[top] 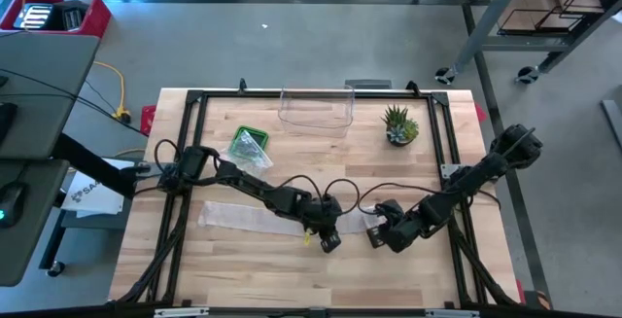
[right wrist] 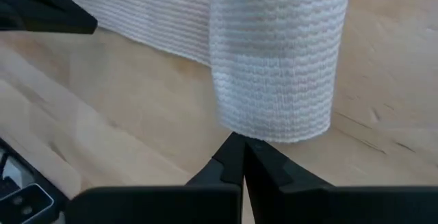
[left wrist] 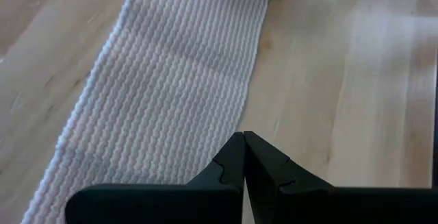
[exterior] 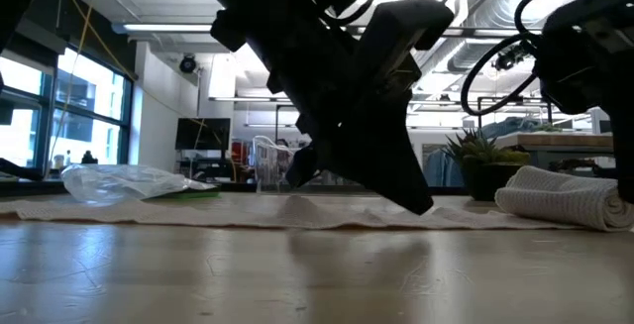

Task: Roll bandage
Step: Roll the bandage

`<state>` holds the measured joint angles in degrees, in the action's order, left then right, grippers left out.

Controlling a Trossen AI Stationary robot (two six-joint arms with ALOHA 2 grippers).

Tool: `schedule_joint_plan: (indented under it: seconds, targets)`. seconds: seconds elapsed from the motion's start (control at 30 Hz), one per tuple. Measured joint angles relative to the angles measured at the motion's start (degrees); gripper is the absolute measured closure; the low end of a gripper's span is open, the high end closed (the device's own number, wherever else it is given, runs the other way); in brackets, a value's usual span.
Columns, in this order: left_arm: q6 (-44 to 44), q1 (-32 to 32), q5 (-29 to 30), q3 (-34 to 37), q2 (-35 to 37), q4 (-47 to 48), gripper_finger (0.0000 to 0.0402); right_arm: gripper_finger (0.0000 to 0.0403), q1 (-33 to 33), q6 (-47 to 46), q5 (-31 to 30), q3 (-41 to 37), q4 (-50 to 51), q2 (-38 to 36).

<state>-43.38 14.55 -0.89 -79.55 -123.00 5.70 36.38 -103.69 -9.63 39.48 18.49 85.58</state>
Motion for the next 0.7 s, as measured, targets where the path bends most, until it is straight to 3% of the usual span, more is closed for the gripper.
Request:
schedule_joint_plan:
  seconds: [0.3, 0.53, 0.7]
  targets:
    - [0.0, 0.0, 0.3, 0.0, 0.0, 0.5, 0.0402, 0.0403, 0.0, -1.1, -1.0, 0.0, 0.5, 0.0]
    - [0.9, 0.0, 6.8, 0.0, 0.0, 3.3, 0.0402, 0.0403, 0.0, -2.0, -0.8, 0.0, -0.2, 0.0]
    - [1.8, 0.1, 8.2, 0.0, 0.0, 3.8, 0.0401, 0.0403, 0.0, -2.0, -0.8, 0.0, -1.1, 0.0]
